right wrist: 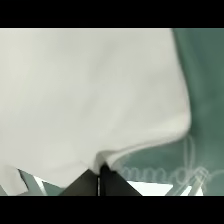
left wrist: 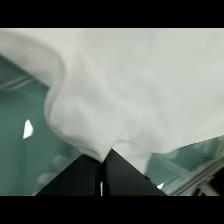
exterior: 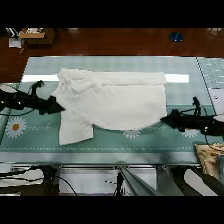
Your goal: Fold the shirts.
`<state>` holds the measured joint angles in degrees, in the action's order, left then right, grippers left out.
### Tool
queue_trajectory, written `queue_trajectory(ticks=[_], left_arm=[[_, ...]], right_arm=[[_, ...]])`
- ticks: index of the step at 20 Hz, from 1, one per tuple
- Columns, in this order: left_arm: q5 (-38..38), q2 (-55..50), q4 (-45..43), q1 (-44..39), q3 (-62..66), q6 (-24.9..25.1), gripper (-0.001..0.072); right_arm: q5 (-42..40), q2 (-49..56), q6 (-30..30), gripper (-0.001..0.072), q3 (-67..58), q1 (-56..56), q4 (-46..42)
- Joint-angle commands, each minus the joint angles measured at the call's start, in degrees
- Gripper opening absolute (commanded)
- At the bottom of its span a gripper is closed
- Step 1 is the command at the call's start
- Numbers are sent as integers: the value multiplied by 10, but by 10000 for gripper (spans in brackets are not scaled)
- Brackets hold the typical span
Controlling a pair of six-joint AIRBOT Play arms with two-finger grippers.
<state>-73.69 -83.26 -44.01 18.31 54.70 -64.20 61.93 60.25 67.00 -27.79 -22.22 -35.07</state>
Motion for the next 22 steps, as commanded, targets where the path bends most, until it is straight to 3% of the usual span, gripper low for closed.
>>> queue_trajectory(ticks=[1, 6, 11, 13, 17, 20, 22], left_arm=[[-39, 52, 112, 26, 98, 16, 18], [-56, 176, 234, 31, 293, 16, 18], [27, 280, 230, 31, 537, 5, 19], [74, 316, 179, 31, 616, 2, 19], [143, 412, -8, 31, 666, -105, 19], [99, 480, -114, 31, 666, -187, 19], [17, 512, -144, 31, 667, -227, 19]], right_arm=[[38, -37, -13, 26, -117, 9, 25], [51, -112, 24, 25, -357, 9, 19], [32, -147, 61, 24, -619, 9, 14], [6, -151, 83, 25, -723, 9, -5], [-5, -154, 167, 24, -909, 9, -136], [17, -195, 228, 24, -943, 9, -214], [100, -226, 251, 24, -943, 9, -254]])
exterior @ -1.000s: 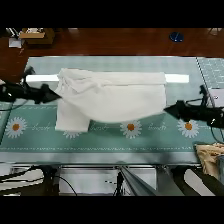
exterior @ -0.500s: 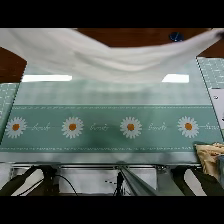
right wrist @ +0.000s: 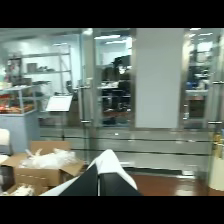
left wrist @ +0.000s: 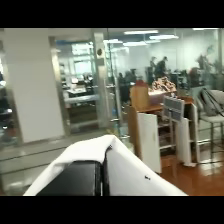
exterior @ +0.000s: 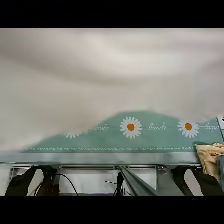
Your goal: Fold the shirts.
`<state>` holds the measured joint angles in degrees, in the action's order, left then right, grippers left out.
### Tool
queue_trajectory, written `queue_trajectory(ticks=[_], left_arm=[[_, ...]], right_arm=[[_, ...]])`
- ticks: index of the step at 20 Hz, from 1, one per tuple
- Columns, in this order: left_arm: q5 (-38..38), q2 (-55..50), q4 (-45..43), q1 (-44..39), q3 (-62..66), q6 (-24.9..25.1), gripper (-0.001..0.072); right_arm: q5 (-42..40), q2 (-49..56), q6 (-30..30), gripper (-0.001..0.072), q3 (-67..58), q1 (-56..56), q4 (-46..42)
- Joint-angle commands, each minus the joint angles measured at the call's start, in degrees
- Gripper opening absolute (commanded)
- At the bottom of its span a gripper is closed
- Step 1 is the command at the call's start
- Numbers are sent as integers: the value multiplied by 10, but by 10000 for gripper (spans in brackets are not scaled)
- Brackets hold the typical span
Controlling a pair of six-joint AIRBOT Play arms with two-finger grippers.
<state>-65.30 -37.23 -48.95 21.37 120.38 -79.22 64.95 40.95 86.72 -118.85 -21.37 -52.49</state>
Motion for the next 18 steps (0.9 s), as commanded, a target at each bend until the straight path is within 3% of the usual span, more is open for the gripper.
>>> queue_trajectory(ticks=[1, 4, 6, 8, 11, 14, 18], left_arm=[[-120, 60, -98, 0, 10, -90, 19], [-304, 63, -98, 0, 6, -107, 19], [-370, 61, -87, 0, -23, -119, 19], [-402, 59, -63, -1, -107, -112, 20], [-378, 52, -57, 1, -269, -72, 20], [-269, 17, -46, 0, -430, -52, 20], [-180, -132, 10, -44, -482, 0, 19]], right_arm=[[125, -45, 62, 25, -32, 0, -99], [300, -69, 67, 25, -32, 0, -169], [417, -60, 25, 24, -26, 0, -224], [414, -61, 4, 24, 31, 1, -223], [412, -49, -10, 24, 188, 1, -221], [358, 2, -34, 24, 328, 1, -217], [239, 141, -34, 24, 358, 1, -103]])
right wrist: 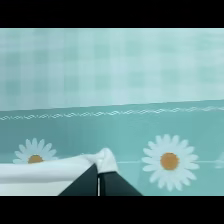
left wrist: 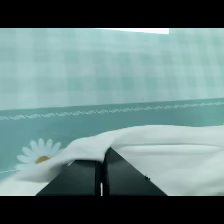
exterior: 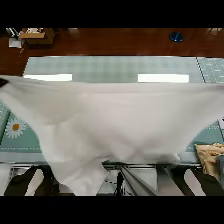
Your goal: Fold the shirts.
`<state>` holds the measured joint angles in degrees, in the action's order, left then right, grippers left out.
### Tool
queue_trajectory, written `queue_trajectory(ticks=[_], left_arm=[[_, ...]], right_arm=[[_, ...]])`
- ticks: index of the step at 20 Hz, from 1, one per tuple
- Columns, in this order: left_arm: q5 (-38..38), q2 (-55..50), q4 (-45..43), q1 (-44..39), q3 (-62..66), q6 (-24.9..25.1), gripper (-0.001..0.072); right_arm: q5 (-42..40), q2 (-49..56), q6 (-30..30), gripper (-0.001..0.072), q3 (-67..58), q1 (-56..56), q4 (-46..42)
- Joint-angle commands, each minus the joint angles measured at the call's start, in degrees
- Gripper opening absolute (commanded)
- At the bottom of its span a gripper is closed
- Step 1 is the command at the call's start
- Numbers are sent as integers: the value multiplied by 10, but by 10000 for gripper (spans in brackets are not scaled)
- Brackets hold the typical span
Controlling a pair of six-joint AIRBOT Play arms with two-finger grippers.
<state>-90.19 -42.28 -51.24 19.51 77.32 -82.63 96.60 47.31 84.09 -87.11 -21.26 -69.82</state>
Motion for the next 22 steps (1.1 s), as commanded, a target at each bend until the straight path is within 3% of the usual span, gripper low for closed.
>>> queue_trajectory(ticks=[1, 8, 13, 22], left_arm=[[93, -124, 33, -45, -46, 42, 19], [277, -355, 33, -103, 34, 69, 20], [409, -440, 33, -123, 54, 115, 20], [530, -571, 43, -150, 54, 115, 20]], right_arm=[[-118, 114, -8, 24, 40, 5, 95], [-374, 308, -33, 24, 40, 123, 40], [-561, 386, -1, 24, 40, 146, 40], [-638, 504, 1, 24, 40, 146, 63]])
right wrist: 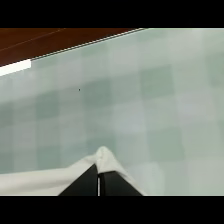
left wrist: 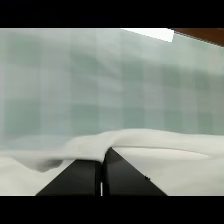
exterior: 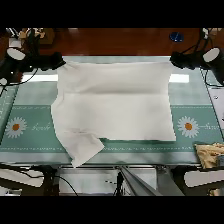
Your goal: Fold the shirts.
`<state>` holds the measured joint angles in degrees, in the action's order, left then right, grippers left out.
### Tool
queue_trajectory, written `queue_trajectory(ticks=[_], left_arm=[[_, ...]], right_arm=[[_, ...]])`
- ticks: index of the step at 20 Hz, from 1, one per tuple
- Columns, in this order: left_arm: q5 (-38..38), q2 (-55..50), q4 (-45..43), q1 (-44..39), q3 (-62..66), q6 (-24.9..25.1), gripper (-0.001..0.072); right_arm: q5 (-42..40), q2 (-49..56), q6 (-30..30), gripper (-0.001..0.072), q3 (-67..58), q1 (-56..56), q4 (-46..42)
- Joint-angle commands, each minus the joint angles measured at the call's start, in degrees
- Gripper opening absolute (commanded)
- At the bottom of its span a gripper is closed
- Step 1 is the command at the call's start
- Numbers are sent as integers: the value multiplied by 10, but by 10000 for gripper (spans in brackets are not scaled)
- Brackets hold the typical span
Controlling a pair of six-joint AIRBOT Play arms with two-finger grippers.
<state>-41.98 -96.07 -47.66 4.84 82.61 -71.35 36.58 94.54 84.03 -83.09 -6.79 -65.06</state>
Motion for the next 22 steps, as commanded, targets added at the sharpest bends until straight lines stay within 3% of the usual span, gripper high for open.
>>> queue_trajectory(ticks=[1, 5, 12, 13, 16, 22], left_arm=[[57, -42, 24, -3, 1, 2, 20], [19, -54, 43, -1, 1, 2, 21], [-309, -29, 38, 70, 65, 0, 19], [-337, -30, 26, 78, 68, -21, 19], [-374, -41, -47, 79, 63, -61, 20], [-368, -71, -49, 52, 54, -65, 21]], right_arm=[[-38, 39, 2, 24, 0, 1, 28], [28, 47, 0, 24, 0, 0, 41], [197, -44, -7, 24, -1, -10, -47], [213, -51, -7, 24, -1, -10, -52], [264, -40, 4, 24, 0, -7, -69], [275, 11, 27, 25, 0, 1, -71]])
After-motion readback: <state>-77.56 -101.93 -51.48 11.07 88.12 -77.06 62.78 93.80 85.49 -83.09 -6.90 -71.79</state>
